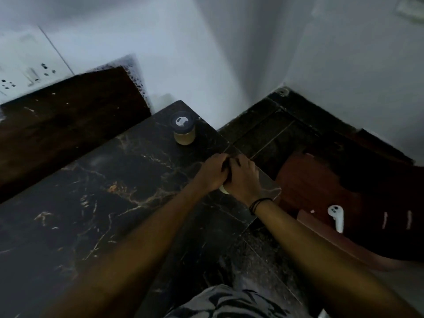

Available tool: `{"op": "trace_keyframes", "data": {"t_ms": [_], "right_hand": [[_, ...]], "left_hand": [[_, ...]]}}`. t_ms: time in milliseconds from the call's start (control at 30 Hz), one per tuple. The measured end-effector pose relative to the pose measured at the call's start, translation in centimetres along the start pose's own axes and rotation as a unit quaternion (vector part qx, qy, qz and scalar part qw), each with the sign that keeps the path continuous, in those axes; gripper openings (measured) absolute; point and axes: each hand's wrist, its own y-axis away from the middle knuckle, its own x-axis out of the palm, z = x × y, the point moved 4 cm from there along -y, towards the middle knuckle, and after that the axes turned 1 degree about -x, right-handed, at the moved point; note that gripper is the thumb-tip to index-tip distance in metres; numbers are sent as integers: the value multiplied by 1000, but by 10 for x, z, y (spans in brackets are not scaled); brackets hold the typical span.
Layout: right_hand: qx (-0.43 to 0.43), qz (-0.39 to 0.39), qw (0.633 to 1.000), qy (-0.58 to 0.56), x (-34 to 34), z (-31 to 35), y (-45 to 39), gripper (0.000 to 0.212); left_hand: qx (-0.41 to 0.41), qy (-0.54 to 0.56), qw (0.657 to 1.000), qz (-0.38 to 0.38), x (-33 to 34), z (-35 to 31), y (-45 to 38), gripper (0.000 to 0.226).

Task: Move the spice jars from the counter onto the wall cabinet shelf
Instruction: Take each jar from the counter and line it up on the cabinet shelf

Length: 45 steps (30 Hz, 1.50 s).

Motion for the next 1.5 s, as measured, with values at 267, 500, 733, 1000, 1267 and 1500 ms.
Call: {"op": "trace_keyframes", "data": {"t_ms": [267,500,733,1000,1267,1500], "right_hand": [[25,-24,988,-149,21,-17,14,91],[12,-101,965,-243,12,-16,4,84],[-4,-76,889,-451,2,6,-3,83],[-14,-29,842,-538,-8,51,-20,79],[-20,13,766,-642,-4,95,-31,60],[-47,62,760,-645,-17,148,-42,51]], "left_hand": [[-121,155,980,12,21,14,1,39],[-154,250,950,-106,-9,10,14,27],[-188,285,919,-195,-58,7,25,35],[-164,399,888,-161,-92,22,44,20],[-109,475,864,-129,-116,21,71,36],[-118,472,856,-175,-166,21,92,67]]}}
